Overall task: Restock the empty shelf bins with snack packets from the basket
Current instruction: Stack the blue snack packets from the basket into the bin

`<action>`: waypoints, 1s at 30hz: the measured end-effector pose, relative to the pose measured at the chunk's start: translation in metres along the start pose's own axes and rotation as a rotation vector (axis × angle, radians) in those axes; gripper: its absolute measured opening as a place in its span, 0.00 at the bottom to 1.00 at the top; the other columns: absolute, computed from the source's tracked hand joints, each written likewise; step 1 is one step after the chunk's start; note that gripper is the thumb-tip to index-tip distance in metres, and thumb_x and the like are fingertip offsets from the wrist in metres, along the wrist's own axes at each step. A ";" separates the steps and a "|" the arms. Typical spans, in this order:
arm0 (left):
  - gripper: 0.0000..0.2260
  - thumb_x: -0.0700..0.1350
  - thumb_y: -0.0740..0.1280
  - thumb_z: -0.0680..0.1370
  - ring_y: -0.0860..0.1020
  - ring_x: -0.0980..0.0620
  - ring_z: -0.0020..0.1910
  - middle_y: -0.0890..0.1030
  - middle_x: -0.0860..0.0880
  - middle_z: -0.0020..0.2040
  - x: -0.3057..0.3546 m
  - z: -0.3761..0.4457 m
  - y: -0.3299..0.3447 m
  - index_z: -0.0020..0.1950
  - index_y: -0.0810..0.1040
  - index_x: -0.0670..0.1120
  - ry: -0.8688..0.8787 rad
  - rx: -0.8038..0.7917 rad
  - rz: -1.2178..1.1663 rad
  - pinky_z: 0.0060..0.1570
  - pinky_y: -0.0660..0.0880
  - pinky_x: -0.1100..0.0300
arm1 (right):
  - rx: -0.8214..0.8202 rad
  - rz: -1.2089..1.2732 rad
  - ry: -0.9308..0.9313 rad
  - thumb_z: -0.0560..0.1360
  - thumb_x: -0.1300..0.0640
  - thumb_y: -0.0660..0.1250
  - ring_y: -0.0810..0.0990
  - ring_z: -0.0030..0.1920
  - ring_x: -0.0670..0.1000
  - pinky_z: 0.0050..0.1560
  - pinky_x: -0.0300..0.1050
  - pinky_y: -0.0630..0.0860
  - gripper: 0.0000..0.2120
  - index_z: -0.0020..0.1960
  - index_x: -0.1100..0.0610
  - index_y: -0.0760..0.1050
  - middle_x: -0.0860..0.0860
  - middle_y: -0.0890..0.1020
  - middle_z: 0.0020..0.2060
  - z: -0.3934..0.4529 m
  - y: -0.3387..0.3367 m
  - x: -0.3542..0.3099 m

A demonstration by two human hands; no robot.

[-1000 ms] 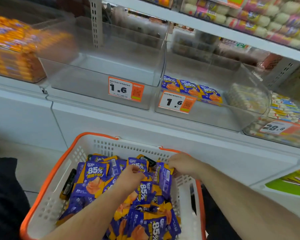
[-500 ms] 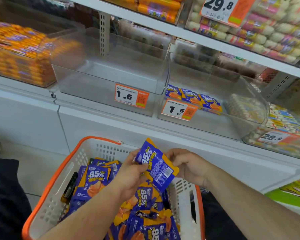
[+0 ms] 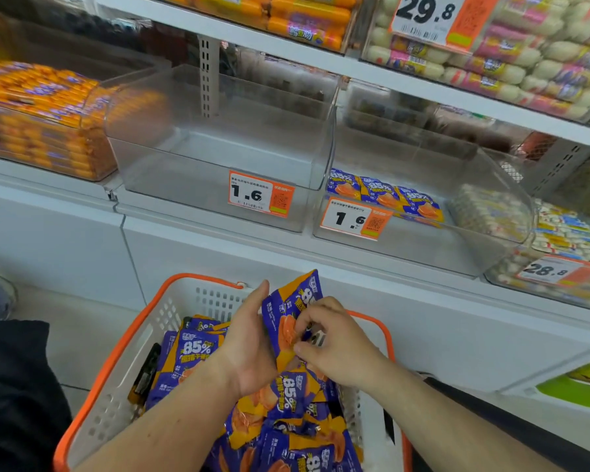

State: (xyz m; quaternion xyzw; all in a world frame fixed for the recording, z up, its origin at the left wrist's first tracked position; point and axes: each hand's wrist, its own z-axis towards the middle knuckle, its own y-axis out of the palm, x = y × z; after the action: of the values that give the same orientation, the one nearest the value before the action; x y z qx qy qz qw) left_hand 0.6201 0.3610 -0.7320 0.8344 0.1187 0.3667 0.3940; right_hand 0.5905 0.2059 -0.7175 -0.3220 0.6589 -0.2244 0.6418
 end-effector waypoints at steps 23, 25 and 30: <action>0.11 0.35 0.63 0.73 0.82 0.50 0.43 0.85 0.49 0.44 0.096 0.018 0.125 0.47 0.81 0.47 0.626 -0.056 0.905 0.44 0.78 0.57 | 0.464 0.689 0.085 0.73 0.75 0.67 0.84 0.39 0.54 0.38 0.46 0.81 0.20 0.56 0.53 0.74 0.60 0.84 0.44 0.027 -0.126 -0.061; 0.15 0.46 0.63 0.69 0.79 0.51 0.46 0.83 0.52 0.50 0.115 0.035 0.126 0.54 0.80 0.50 0.960 0.105 1.151 0.47 0.76 0.55 | 0.547 0.726 0.111 0.73 0.73 0.68 0.84 0.33 0.51 0.32 0.42 0.79 0.16 0.56 0.57 0.75 0.57 0.84 0.39 0.042 -0.153 -0.065; 0.22 0.57 0.63 0.73 0.80 0.42 0.48 0.83 0.46 0.49 0.130 0.083 0.096 0.61 0.78 0.45 1.278 0.547 1.944 0.51 0.72 0.51 | 0.790 0.517 0.222 0.72 0.68 0.71 0.81 0.32 0.47 0.28 0.37 0.76 0.14 0.54 0.56 0.75 0.56 0.82 0.42 0.081 -0.197 -0.057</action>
State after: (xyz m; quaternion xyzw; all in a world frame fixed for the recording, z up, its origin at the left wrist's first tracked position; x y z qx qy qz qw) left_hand 0.7610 0.3133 -0.6280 0.2975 -0.3138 0.8225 -0.3696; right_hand 0.6958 0.1197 -0.5436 0.1463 0.6460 -0.3236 0.6757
